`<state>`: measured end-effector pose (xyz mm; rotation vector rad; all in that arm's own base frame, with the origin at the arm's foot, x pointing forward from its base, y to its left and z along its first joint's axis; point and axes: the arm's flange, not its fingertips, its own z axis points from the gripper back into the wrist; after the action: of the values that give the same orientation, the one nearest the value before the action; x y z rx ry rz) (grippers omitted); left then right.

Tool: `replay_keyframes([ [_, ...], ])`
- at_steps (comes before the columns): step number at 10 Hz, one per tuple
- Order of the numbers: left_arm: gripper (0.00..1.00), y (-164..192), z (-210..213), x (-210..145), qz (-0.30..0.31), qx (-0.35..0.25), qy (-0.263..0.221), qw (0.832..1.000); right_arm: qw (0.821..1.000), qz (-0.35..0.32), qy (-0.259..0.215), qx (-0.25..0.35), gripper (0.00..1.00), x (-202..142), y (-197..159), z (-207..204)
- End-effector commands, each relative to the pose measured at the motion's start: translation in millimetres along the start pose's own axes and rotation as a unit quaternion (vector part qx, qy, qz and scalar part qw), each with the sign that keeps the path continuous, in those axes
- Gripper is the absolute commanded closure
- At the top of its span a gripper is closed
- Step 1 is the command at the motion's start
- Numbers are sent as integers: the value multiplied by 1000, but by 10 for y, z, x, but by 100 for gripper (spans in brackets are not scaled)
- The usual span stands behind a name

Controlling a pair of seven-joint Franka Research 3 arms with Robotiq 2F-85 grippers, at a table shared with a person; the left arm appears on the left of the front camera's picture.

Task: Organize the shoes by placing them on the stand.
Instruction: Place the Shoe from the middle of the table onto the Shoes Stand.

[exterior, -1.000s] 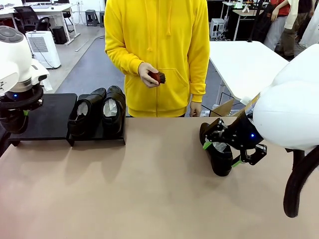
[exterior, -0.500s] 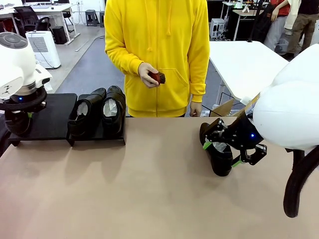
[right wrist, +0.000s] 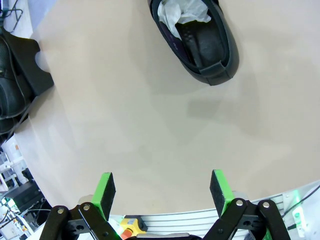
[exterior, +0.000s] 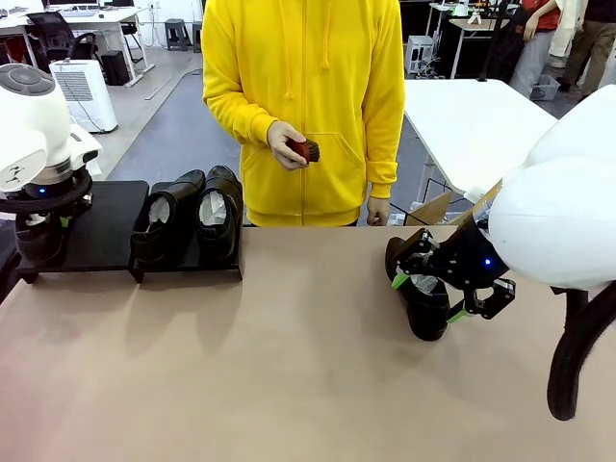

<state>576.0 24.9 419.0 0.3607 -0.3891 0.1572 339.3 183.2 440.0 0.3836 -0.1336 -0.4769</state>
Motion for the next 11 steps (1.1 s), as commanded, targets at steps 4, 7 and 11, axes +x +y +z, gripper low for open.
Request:
replay_keyframes([
  [4, 22, 21, 236, 0, 11, 6, -34, 999, 1000, 11, 2, 0, 0, 39, 1, 3],
  [7, 22, 20, 270, 72, 5, -4, -25, 1000, 1000, 11, 2, 0, 0, 39, 1, 3],
  [11, 22, 20, 270, 72, 5, -4, -25, 1000, 1000, 11, 2, 0, 0, 39, 1, 3],
])
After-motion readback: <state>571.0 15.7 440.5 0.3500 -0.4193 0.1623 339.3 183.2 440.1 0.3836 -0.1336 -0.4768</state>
